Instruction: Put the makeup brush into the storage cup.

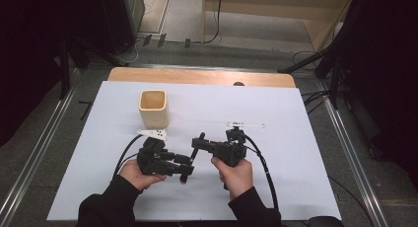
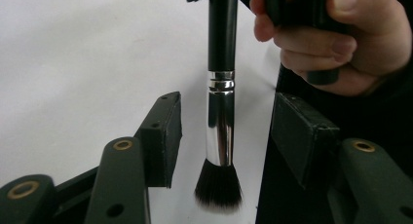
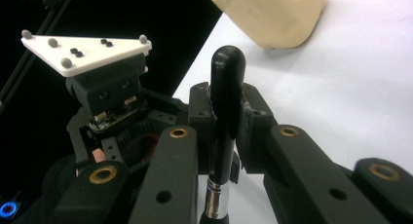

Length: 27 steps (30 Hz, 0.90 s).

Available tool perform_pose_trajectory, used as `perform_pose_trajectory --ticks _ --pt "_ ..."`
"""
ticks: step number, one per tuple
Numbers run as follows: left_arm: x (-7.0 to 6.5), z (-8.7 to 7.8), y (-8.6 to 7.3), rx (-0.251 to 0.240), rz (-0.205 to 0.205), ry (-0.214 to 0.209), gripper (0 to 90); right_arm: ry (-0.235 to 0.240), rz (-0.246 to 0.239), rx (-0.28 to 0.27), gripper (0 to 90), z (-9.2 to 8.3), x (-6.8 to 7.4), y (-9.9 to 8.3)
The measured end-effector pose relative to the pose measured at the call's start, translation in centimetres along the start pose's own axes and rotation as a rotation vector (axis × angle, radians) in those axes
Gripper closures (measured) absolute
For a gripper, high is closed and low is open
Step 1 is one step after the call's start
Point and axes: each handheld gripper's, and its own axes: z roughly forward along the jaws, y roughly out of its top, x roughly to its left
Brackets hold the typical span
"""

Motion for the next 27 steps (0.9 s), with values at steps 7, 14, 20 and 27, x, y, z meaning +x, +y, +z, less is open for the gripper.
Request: perform_pose_trajectory --ticks 7,14,20,27 --pt "0.1 -0.1 0.0 0.003 0.016 -0.034 39.1 0.027 -0.052 0.057 79.7 -0.2 -0.4 0.4" --pt "0.2 0.1 0.0 0.005 0.030 -0.059 30.4 0.058 -0.124 0.115 79.7 -0.2 -0.5 0.9" --pt "0.6 0.2 0.1 0.033 0.051 -0.070 29.4 0.067 -0.199 0.140 79.7 -0.5 -0.7 1.1" --pt "1.1 0.6 0.6 0.063 0.088 -0.059 32.0 0.142 -0.230 0.147 79.7 -0.4 -1.3 1.5"
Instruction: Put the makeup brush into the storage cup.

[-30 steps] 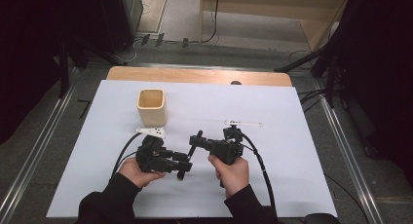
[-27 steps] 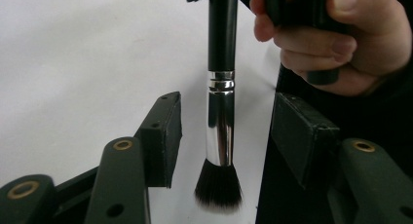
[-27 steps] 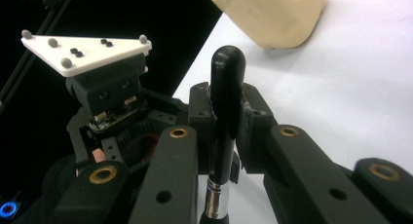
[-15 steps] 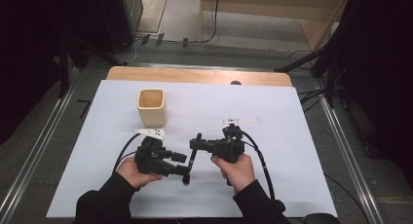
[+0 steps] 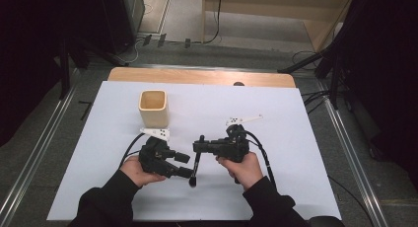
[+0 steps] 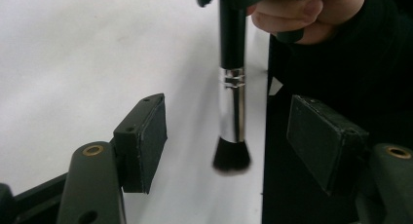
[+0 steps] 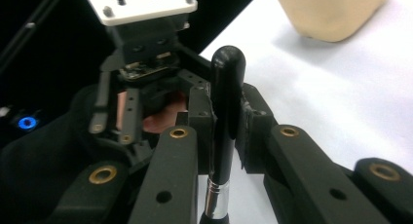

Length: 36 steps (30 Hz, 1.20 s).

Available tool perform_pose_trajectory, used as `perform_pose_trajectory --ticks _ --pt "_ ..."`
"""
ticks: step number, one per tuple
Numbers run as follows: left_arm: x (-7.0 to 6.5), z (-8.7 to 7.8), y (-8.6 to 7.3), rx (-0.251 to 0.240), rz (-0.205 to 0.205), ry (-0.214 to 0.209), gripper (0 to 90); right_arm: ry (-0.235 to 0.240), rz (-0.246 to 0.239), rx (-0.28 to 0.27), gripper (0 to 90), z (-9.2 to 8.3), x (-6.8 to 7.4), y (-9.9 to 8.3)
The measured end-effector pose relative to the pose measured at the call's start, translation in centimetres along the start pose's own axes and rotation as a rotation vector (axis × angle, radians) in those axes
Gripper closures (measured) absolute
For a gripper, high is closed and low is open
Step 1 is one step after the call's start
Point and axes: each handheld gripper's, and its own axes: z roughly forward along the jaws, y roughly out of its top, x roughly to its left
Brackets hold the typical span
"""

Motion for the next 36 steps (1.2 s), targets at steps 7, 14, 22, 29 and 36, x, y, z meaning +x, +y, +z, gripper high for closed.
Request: perform_pose_trajectory --ticks 7,14,22,29,36 --pt "0.1 0.3 0.1 -0.008 -0.011 -0.025 41.1 0.068 -0.018 0.007 79.6 -0.3 -0.5 0.1" --pt "-0.1 0.7 0.1 0.000 -0.003 -0.051 49.4 0.092 -0.039 0.015 79.6 0.1 -0.2 -0.1" --pt "-0.1 1.1 0.0 0.013 -0.019 -0.088 64.8 0.114 -0.045 0.009 79.6 0.5 -0.3 -0.2" --pt "-0.2 1.4 0.0 0.020 -0.019 -0.100 71.5 0.118 -0.051 -0.006 79.6 0.3 -0.2 -0.2" --pt "-0.2 1.3 0.1 0.019 -0.027 -0.116 76.4 0.116 -0.051 -0.012 79.5 0.3 -0.1 -0.2"
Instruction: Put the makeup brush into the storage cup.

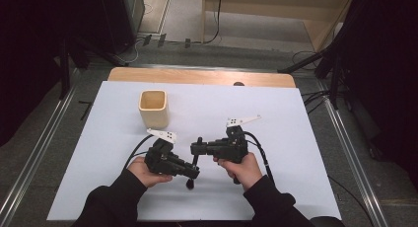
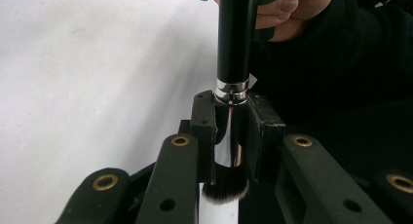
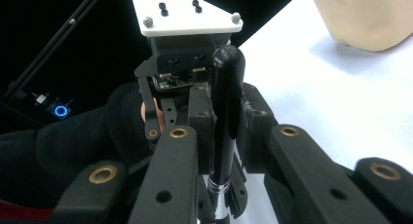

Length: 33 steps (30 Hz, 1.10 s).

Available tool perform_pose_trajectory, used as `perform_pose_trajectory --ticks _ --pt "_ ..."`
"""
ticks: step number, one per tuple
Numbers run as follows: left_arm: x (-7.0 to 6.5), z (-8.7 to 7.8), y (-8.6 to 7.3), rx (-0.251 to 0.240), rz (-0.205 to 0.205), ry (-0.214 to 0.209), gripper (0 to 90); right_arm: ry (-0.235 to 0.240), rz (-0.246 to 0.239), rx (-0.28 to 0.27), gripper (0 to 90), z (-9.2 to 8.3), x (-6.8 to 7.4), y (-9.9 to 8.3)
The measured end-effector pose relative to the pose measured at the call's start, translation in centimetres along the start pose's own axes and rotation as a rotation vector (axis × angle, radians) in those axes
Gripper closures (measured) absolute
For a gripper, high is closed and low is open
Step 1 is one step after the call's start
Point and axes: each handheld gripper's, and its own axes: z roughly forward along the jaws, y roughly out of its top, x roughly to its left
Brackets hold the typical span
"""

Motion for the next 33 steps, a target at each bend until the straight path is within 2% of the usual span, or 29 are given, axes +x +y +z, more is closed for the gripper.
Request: perform_pose_trajectory --ticks 2,8,13,15,17,20,21,26,29,31,33 --pt "0.0 -0.1 0.0 -0.002 0.002 0.013 76.6 -0.001 -0.002 -0.001 79.5 0.0 0.0 0.0" --pt "0.0 -0.2 0.0 0.009 0.005 0.010 77.2 -0.005 -0.012 0.001 78.4 0.1 0.2 0.0" --pt "-0.2 -0.7 0.0 0.023 -0.001 0.035 77.2 -0.004 -0.041 -0.010 55.7 0.1 0.6 -0.1" --pt "-0.4 -1.0 0.0 0.056 0.007 0.064 77.2 -0.013 -0.054 0.006 50.3 0.2 0.8 -0.2" --pt "-0.5 -1.3 0.1 0.082 0.017 0.094 77.2 -0.028 -0.093 0.020 45.9 0.1 1.2 -0.3" --pt "-0.9 -2.2 0.4 0.100 0.030 0.126 77.2 -0.034 -0.130 0.031 38.8 -0.2 1.8 -0.4" --pt "-1.0 -2.4 0.5 0.110 0.035 0.149 77.2 -0.038 -0.144 0.042 36.8 -0.3 1.9 -0.4" --pt "-1.1 -3.4 1.3 0.156 0.058 0.204 77.2 -0.102 -0.216 0.106 35.1 -1.0 2.4 -0.7" --pt "-1.3 -3.5 1.9 0.197 0.074 0.232 77.3 -0.126 -0.221 0.123 33.5 -1.5 2.3 -0.7" --pt "-1.5 -3.6 2.3 0.236 0.098 0.255 77.2 -0.144 -0.238 0.128 33.0 -1.9 2.3 -0.7" --pt "-1.8 -3.5 2.7 0.276 0.112 0.278 77.2 -0.171 -0.231 0.152 32.1 -2.1 2.3 -0.7"
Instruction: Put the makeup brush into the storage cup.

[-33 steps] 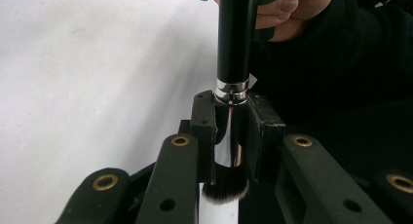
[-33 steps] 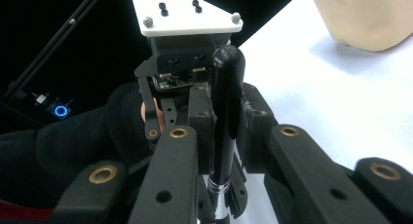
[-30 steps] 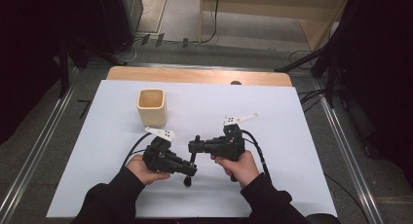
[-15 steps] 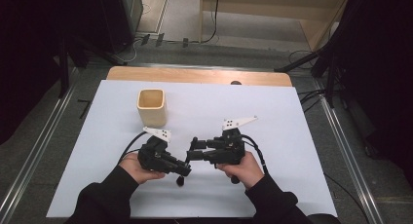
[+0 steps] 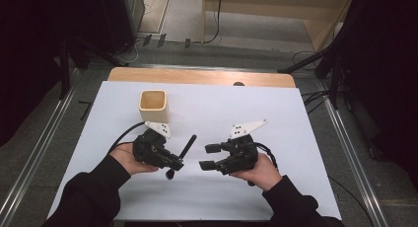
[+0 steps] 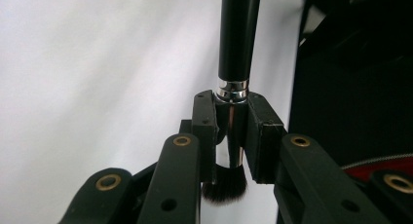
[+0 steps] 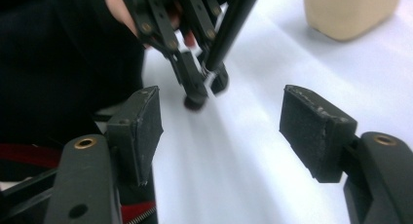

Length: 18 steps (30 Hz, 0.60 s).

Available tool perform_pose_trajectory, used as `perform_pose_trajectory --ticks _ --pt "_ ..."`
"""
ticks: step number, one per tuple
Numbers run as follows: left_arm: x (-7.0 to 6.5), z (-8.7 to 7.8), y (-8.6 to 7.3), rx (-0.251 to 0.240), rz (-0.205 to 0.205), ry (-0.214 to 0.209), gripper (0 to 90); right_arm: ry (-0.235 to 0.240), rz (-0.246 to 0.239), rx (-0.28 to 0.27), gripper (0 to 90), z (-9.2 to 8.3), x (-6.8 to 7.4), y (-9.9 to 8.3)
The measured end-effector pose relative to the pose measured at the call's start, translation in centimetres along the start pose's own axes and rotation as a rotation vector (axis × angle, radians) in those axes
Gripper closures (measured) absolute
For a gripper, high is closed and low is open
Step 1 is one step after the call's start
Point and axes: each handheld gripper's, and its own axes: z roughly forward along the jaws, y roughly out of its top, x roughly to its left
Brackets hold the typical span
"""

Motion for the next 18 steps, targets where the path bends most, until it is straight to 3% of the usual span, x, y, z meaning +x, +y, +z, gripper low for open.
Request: perform_pose_trajectory --ticks 7,12,18 --pt "-0.4 0.1 1.0 0.117 0.063 0.050 77.2 -0.035 -0.044 0.032 27.3 -0.3 0.2 -0.1" --pt "-0.8 0.4 1.4 0.201 0.132 0.061 77.2 0.001 -0.077 0.081 24.3 -0.2 0.2 -0.2" --pt "-0.9 0.7 1.7 0.284 0.166 0.071 77.2 -0.010 -0.128 0.130 26.6 0.0 0.8 0.2"
